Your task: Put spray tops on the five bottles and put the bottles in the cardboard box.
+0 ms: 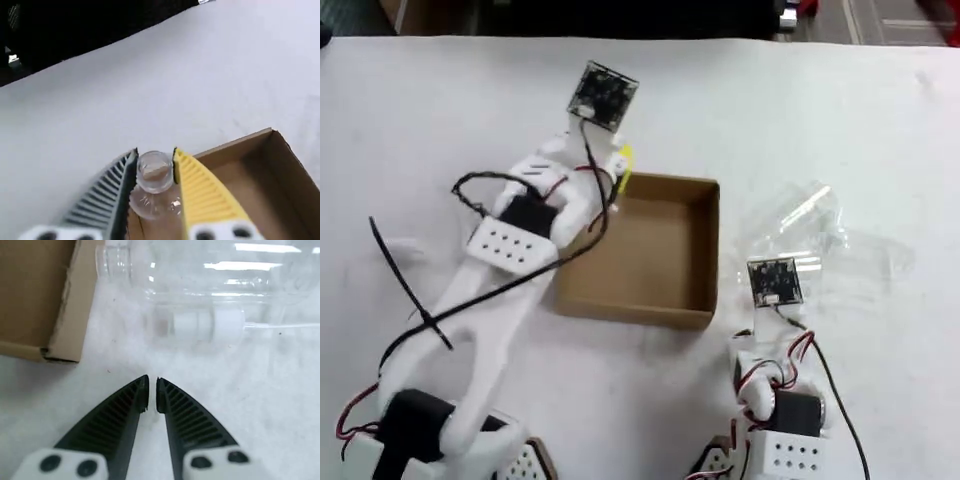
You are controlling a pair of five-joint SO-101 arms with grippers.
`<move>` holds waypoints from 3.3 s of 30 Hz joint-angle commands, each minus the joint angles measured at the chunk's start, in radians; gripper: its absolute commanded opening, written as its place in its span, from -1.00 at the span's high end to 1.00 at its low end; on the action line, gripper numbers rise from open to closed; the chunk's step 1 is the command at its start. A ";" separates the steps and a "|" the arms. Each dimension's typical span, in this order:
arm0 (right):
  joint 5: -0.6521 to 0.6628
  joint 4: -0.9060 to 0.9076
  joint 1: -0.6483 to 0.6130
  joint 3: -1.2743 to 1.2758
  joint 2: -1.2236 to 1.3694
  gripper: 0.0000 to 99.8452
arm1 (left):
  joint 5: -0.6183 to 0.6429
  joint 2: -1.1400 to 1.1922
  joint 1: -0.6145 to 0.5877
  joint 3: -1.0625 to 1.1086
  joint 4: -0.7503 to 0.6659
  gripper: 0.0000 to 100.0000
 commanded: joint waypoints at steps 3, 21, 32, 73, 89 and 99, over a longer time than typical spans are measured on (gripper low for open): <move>0.011 0.005 0.010 0.009 0.001 0.96 | -0.009 -0.007 -0.015 0.112 -0.176 0.95; 0.011 0.005 0.010 0.009 0.001 0.97 | -0.009 -0.005 -0.047 0.227 -0.338 0.95; 0.011 0.005 0.010 0.009 0.001 0.97 | -0.009 0.002 -0.045 0.304 -0.516 0.95; 0.011 0.005 0.012 0.009 0.001 0.97 | 0.189 -0.007 -0.097 0.060 -0.003 0.45; 0.011 0.005 0.012 0.009 0.001 0.97 | 0.192 -0.176 -0.134 0.044 0.051 0.45; 0.011 0.005 0.012 0.009 0.001 0.97 | 0.173 -0.572 -0.151 0.098 0.290 0.45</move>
